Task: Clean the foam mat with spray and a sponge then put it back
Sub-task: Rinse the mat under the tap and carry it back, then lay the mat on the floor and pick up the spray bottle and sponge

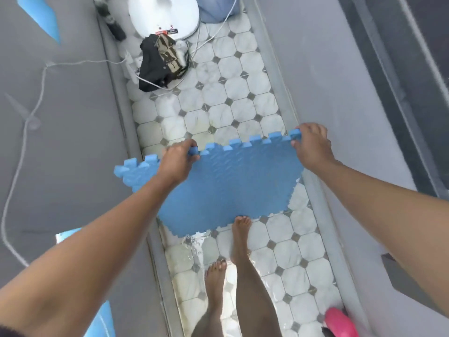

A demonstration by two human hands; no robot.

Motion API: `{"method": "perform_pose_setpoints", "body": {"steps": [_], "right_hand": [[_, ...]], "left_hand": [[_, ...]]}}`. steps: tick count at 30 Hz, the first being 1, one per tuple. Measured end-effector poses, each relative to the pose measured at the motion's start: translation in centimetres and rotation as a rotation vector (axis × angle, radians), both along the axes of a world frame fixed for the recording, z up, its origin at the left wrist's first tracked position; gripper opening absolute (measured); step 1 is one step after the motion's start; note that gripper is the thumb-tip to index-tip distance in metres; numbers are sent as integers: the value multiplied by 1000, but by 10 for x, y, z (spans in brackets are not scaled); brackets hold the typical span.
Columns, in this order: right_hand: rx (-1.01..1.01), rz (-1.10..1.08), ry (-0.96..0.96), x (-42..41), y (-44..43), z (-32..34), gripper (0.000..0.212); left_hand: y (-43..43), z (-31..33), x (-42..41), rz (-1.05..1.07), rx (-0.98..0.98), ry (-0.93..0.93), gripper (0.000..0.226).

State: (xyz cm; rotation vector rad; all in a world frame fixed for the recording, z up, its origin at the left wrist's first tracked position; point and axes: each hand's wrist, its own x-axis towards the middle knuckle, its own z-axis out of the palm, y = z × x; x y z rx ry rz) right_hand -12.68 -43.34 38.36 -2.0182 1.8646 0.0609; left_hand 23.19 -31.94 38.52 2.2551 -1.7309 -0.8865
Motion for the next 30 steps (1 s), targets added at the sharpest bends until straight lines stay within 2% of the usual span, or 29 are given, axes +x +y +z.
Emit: {"method": "perform_pose_setpoints", "body": {"steps": [3, 9, 12, 16, 20, 24, 30], "right_hand": [[-46, 75, 7, 20, -50, -39, 41], [-5, 180, 61, 61, -129, -112, 53], [32, 230, 112, 81, -157, -148, 56], [203, 231, 133, 97, -168, -195, 46], [248, 182, 60, 102, -128, -229, 45], [279, 22, -122, 96, -54, -247, 48], [256, -388, -394, 44, 88, -198, 34]], "left_hand": [[-45, -36, 16, 32, 2, -142, 28], [-114, -105, 35, 62, 191, -309, 40], [-136, -139, 47, 49, 255, -281, 54], [-159, -179, 61, 9, 255, -252, 70], [-157, -203, 42, 22, 270, -158, 72], [-112, -207, 2, 2, 280, -39, 71], [-12, -156, -80, 5, 276, 157, 74]]}}
